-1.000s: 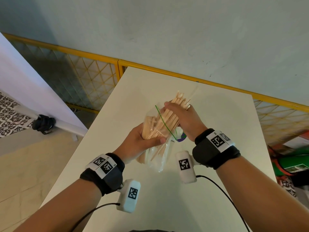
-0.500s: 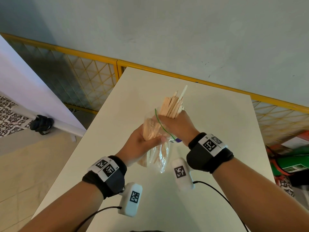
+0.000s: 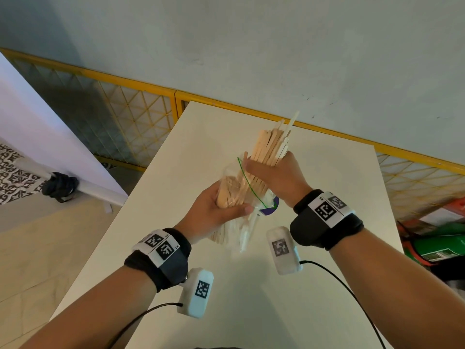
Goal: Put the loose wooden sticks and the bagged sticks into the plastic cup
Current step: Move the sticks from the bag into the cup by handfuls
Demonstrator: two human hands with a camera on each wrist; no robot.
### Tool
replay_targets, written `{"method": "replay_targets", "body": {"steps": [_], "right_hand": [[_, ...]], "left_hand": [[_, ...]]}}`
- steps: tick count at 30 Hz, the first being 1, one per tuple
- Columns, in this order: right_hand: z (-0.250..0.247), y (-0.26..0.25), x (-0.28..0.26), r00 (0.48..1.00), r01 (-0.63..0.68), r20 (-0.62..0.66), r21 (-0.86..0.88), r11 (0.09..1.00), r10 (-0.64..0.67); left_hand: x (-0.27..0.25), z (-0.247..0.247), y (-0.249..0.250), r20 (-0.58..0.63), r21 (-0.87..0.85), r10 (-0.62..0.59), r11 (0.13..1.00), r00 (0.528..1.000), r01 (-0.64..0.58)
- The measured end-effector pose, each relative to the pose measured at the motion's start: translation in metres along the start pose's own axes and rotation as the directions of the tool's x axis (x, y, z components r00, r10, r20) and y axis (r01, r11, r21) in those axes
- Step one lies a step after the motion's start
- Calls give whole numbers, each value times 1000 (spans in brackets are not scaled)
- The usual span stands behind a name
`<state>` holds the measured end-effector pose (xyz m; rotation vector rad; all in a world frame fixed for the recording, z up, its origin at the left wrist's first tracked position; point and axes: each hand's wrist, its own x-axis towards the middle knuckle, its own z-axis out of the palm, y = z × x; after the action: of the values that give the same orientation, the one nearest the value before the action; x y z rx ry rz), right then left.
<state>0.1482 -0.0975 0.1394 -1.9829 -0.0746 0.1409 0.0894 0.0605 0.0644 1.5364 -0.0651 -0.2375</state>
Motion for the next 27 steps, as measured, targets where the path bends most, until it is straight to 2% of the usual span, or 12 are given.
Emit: {"method": "replay_targets", "body": {"steps": [7,13,18,22,27], "right_hand": [[0,2,-2,993,-35,118,69,997,27],[-3,-3,1,1000,-7,14,130,992,5],[-6,-5,3,1000,12,13,94,996,-13],[-10,-9,2,999,25,-37,111,993,-21],[-12,-8,3,1000,23,-12,73,997,-22]], "left_hand": [[-2,-3,-3,-9,6,-7,1000,1000,7],[-2,-5,-3,-8,-1,15,1000,1000,-15],[0,-6,-4,-28,6,13,1000,1000,-13],[1,-7,-6,-17,10,2,1000,1000,-2],[0,-8,-2,-1,13,-9,1000,1000,9]]}}
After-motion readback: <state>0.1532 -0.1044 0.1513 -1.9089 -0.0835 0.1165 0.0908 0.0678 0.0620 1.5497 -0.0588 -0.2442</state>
